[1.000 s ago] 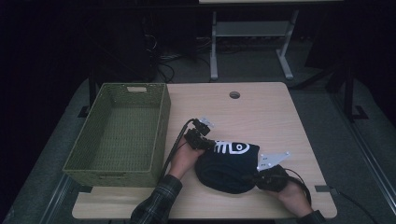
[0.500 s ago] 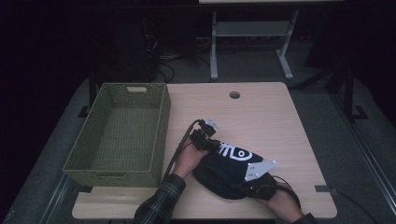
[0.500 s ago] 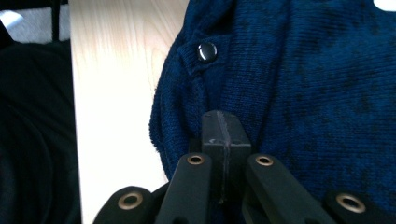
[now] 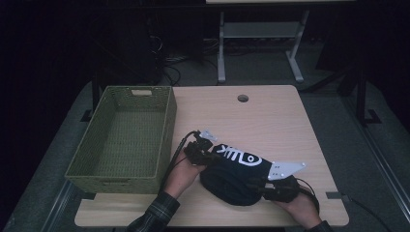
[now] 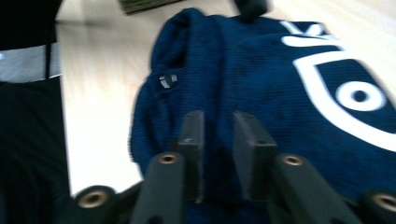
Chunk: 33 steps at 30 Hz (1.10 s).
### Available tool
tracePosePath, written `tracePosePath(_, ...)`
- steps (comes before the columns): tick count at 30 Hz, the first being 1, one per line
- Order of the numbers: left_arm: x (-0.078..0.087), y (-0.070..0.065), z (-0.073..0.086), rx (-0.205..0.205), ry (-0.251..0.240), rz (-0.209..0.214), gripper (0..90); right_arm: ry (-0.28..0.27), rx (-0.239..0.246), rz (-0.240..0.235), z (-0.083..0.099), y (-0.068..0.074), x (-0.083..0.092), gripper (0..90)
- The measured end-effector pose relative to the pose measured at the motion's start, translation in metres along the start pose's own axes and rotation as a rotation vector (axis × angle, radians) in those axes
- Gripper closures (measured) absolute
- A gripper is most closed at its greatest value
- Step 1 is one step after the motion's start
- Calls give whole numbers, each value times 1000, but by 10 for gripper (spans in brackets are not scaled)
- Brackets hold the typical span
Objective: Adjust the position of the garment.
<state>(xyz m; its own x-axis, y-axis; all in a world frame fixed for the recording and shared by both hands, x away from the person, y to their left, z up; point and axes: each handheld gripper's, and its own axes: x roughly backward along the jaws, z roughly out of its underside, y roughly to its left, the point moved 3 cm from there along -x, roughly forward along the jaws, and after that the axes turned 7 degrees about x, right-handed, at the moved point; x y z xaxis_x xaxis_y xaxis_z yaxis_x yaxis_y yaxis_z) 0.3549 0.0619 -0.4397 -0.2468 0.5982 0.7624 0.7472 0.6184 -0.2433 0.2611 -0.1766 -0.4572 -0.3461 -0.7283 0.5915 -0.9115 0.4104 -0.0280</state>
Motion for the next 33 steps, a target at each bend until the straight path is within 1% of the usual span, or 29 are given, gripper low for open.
tracePosePath(1, 1, 2, 0, 9, -5, 0, 840, -3, -6, 15, 1, -2, 2, 657)
tracePosePath(2, 3, 3, 1, 9, -1, -3, 800, -9, -12, 33, 2, -4, 5, 623)
tracePosePath(4, 6, 6, 1, 11, -5, -17, 713, -8, -33, 69, 5, -8, 11, 558)
tracePosePath(6, 6, 8, 1, 13, -6, -20, 611, -8, -52, 109, 10, -12, 16, 498)
tracePosePath(7, 6, 9, 1, 21, -14, -28, 566, -6, -53, 131, 13, -15, 19, 471)
tracePosePath(8, 6, 11, 2, 14, -1, -27, 521, -5, -64, 149, 15, -17, 22, 447)
tracePosePath(9, 5, 11, 2, 35, -14, -26, 485, 2, -70, 166, 19, -19, 24, 421)
tracePosePath(10, 5, 12, 2, 29, -4, -25, 454, 13, -82, 182, 22, -22, 26, 395)
tracePosePath(11, 4, 12, 3, 33, -5, -21, 434, 22, -90, 193, 26, -25, 28, 369)
tracePosePath(12, 3, 13, 3, 29, -2, -18, 426, 31, -104, 212, 29, -27, 29, 333)
tracePosePath(15, 1, 14, 4, 47, -11, -21, 345, 55, -137, 260, 40, -33, 34, 251)
tracePosePath(16, 0, 15, 4, 42, -5, -20, 322, 63, -148, 275, 44, -35, 35, 220)
tracePosePath(17, -1, 15, 4, 56, -12, -19, 301, 74, -162, 285, 47, -37, 35, 181)
tracePosePath(18, -1, 17, 5, 46, -3, -23, 276, 89, -176, 294, 51, -38, 35, 157)
tracePosePath(19, -2, 18, 5, 49, -4, -24, 253, 103, -187, 295, 55, -40, 34, 137)
tracePosePath(21, -5, 20, 6, 57, -1, -24, 203, 136, -202, 302, 62, -43, 32, 134)
tracePosePath(22, -6, 21, 6, 57, 0, -26, 183, 142, -209, 308, 65, -44, 31, 131)
tracePosePath(23, -7, 21, 6, 72, -10, -26, 163, 148, -219, 310, 67, -46, 31, 128)
tracePosePath(24, -9, 22, 7, 76, -9, -23, 156, 152, -223, 315, 68, -48, 30, 120)
tracePosePath(25, -10, 23, 8, 65, 3, -22, 154, 153, -226, 320, 70, -49, 30, 109)
tracePosePath(27, -14, 24, 9, 79, 3, -19, 147, 162, -233, 327, 73, -51, 28, 92)
tracePosePath(28, -16, 25, 10, 76, 14, -19, 147, 165, -237, 331, 74, -52, 27, 89)
tracePosePath(29, -18, 25, 11, 79, 14, -19, 147, 175, -234, 337, 75, -52, 27, 87)
tracePosePath(30, -19, 26, 12, 66, 32, -20, 147, 180, -238, 337, 76, -52, 26, 80)
tracePosePath(31, -22, 26, 13, 65, 35, -21, 147, 176, -243, 334, 76, -53, 26, 80)
tracePosePath(32, -23, 26, 15, 51, 50, -19, 147, 173, -243, 333, 76, -53, 26, 80)
tracePosePath(33, -26, 26, 16, 55, 50, -20, 147, 172, -242, 332, 76, -53, 26, 80)
